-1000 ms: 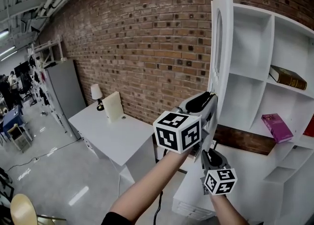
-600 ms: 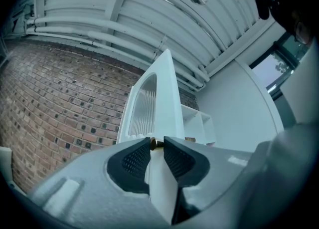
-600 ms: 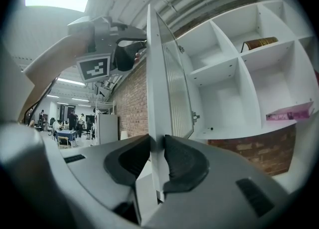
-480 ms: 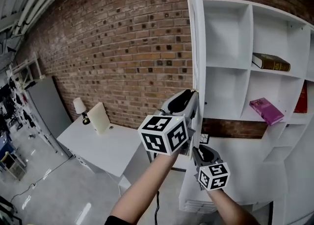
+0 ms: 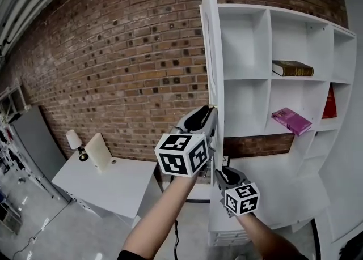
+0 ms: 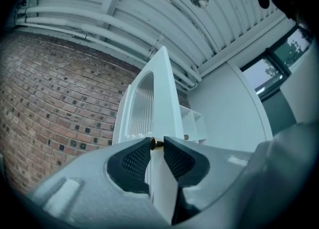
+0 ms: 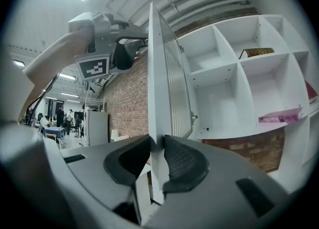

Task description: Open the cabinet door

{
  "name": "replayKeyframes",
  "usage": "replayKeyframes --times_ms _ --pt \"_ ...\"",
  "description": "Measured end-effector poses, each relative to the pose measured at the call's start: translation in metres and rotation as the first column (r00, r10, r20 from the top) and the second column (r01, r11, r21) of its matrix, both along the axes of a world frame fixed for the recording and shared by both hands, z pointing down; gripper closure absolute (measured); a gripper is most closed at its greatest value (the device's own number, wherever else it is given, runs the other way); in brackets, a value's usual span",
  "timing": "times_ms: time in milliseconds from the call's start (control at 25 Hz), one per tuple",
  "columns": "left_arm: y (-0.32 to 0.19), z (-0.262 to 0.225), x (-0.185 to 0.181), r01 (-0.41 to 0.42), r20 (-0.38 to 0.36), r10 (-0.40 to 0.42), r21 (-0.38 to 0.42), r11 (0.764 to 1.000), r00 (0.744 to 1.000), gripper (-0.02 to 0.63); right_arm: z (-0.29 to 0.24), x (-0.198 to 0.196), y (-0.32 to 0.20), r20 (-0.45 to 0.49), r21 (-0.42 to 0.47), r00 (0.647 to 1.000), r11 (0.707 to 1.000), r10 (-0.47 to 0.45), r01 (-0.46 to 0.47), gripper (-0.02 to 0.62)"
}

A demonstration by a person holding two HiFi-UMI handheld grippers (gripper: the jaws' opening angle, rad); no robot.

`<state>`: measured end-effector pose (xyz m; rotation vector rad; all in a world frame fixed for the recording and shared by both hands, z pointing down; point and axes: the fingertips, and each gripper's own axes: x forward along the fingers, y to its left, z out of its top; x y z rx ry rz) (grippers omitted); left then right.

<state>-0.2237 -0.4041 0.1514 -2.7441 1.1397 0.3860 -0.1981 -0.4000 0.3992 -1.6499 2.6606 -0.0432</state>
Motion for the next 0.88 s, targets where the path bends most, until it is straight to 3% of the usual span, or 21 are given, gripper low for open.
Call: replayKeyframes --times_ms 880 --pt "-0.008 -0.002 -0.031 -0.081 -0.037 0.082 0.027 0.996 0.996 0.518 -0.002 -0.031 -0.007 0.025 0.025 0.999 0.999 0.026 -0.027 0.502"
